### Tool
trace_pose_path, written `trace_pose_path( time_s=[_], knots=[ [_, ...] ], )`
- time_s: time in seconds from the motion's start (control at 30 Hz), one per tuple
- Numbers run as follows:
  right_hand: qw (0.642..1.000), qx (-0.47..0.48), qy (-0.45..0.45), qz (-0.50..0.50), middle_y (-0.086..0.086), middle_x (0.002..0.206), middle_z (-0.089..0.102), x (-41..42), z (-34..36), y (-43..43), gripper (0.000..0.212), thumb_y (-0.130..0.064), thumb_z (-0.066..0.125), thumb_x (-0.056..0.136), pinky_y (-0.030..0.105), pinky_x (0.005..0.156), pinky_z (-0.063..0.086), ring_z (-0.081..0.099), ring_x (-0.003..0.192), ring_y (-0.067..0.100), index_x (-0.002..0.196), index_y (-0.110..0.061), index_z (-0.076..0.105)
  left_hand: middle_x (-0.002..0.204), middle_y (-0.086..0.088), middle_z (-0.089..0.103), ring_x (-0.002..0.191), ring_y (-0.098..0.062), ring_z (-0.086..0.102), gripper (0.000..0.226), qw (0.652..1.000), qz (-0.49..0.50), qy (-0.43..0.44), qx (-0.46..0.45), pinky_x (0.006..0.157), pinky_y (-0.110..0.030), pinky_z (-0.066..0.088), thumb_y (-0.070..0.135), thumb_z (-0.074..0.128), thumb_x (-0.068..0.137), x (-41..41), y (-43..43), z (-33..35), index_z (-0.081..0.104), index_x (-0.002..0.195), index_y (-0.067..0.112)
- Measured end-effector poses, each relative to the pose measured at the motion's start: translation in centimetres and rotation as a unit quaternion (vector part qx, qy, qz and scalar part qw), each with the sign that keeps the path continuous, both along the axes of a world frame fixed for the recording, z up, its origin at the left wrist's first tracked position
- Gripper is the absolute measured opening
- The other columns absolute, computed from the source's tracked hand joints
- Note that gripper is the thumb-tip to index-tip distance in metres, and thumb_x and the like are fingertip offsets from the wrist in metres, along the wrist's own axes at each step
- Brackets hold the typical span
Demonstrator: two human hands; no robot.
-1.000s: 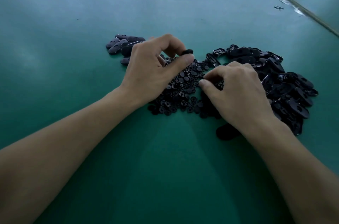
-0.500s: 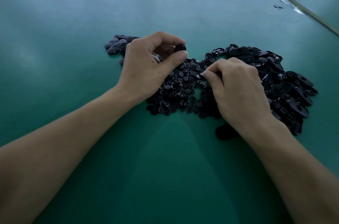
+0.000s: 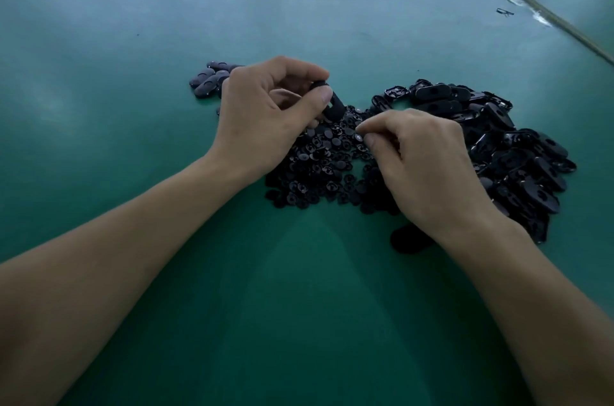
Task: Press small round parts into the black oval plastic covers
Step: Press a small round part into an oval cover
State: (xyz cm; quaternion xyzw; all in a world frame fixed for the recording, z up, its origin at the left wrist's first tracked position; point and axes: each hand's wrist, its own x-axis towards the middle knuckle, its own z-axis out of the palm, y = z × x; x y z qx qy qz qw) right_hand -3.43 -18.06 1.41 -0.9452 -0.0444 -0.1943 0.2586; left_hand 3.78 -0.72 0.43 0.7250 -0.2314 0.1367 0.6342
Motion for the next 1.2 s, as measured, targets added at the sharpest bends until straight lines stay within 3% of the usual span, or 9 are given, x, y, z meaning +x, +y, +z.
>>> trace_pose_path(
  time_s=[0.07, 0.13, 0.3, 0.47, 0.6, 0.77, 1.0, 1.2],
  knots=[
    [0.999, 0.035, -0.031, -0.001, -0.005, 0.089, 0.070, 0.0, 0.1, -0.1, 0.015, -0.013, 0.062, 0.097, 0.004, 0.071, 0.039, 0.060, 0.079, 0.005, 0.105, -0.016, 0.073, 0.078, 0.004, 0.073, 0.068, -0.018, 0.074, 0.013, 1.000, -0.002, 0.001, -0.001, 0.065, -0.027, 0.059, 0.011, 0.074, 0.087, 0.0, 0.0, 0.1, 0.070, 0.092, 0.022],
    [0.996, 0.067, -0.065, 0.002, -0.007, 0.081, 0.070, -0.1, 0.2, 0.0, 0.011, -0.012, 0.065, 0.095, 0.009, 0.067, 0.042, 0.059, 0.074, 0.008, 0.100, -0.016, 0.073, 0.078, 0.002, 0.074, 0.068, -0.017, 0.075, 0.012, 1.000, -0.007, 0.005, -0.001, 0.065, -0.027, 0.060, 0.008, 0.074, 0.087, -0.1, 0.0, 0.1, 0.070, 0.090, 0.019],
    [0.981, 0.153, -0.116, 0.010, -0.008, 0.086, 0.068, -0.2, 0.5, 0.5, 0.011, -0.017, 0.073, 0.089, 0.014, 0.072, 0.047, 0.063, 0.079, 0.004, 0.095, -0.026, 0.076, 0.076, -0.002, 0.075, 0.068, -0.019, 0.075, 0.013, 1.000, -0.025, 0.016, -0.006, 0.067, -0.031, 0.061, 0.006, 0.074, 0.086, -0.4, -0.2, 0.2, 0.069, 0.087, 0.017],
    [0.954, 0.284, -0.089, 0.019, -0.011, 0.074, 0.071, -0.1, 0.5, 0.9, 0.012, -0.013, 0.074, 0.087, 0.018, 0.064, 0.049, 0.064, 0.066, 0.003, 0.090, -0.024, 0.076, 0.077, -0.003, 0.076, 0.071, -0.023, 0.076, 0.012, 0.996, -0.063, 0.040, -0.041, 0.067, -0.030, 0.061, 0.002, 0.072, 0.087, -0.8, -0.6, 0.5, 0.069, 0.091, 0.013],
    [0.941, 0.332, -0.064, 0.009, -0.007, 0.076, 0.074, 0.1, 0.3, 0.9, 0.010, -0.015, 0.075, 0.085, 0.025, 0.069, 0.055, 0.070, 0.071, 0.008, 0.087, -0.024, 0.073, 0.077, 0.000, 0.076, 0.072, -0.021, 0.076, 0.019, 0.994, -0.087, 0.057, -0.042, 0.069, -0.028, 0.061, 0.001, 0.071, 0.086, -1.3, -0.9, 0.5, 0.069, 0.097, 0.016],
    [0.939, 0.339, -0.056, 0.020, -0.008, 0.076, 0.074, 0.2, 0.2, 0.8, 0.010, -0.014, 0.076, 0.084, 0.024, 0.069, 0.055, 0.071, 0.072, 0.008, 0.084, -0.024, 0.072, 0.076, 0.004, 0.075, 0.070, -0.015, 0.074, 0.018, 0.993, -0.101, 0.055, -0.039, 0.071, -0.026, 0.060, 0.000, 0.071, 0.083, -1.5, -1.2, 0.3, 0.070, 0.091, 0.016],
    [0.945, 0.321, -0.052, 0.015, -0.006, 0.075, 0.074, 0.3, 0.0, 0.8, 0.012, -0.013, 0.074, 0.083, 0.034, 0.072, 0.059, 0.071, 0.071, 0.011, 0.083, -0.025, 0.072, 0.079, 0.005, 0.075, 0.075, -0.016, 0.074, 0.021, 0.996, -0.086, 0.035, -0.018, 0.077, -0.032, 0.061, 0.002, 0.073, 0.081, -1.6, -1.1, 0.1, 0.071, 0.089, 0.021],
    [0.953, 0.296, -0.065, 0.013, -0.010, 0.078, 0.073, 0.1, -0.2, 1.2, 0.018, -0.008, 0.073, 0.085, 0.031, 0.074, 0.059, 0.071, 0.073, 0.006, 0.085, -0.026, 0.072, 0.079, 0.008, 0.076, 0.076, -0.013, 0.075, 0.025, 0.998, -0.066, 0.021, 0.001, 0.076, -0.028, 0.060, 0.001, 0.073, 0.079, -1.6, -1.3, 0.1, 0.071, 0.087, 0.025]
  ],
)
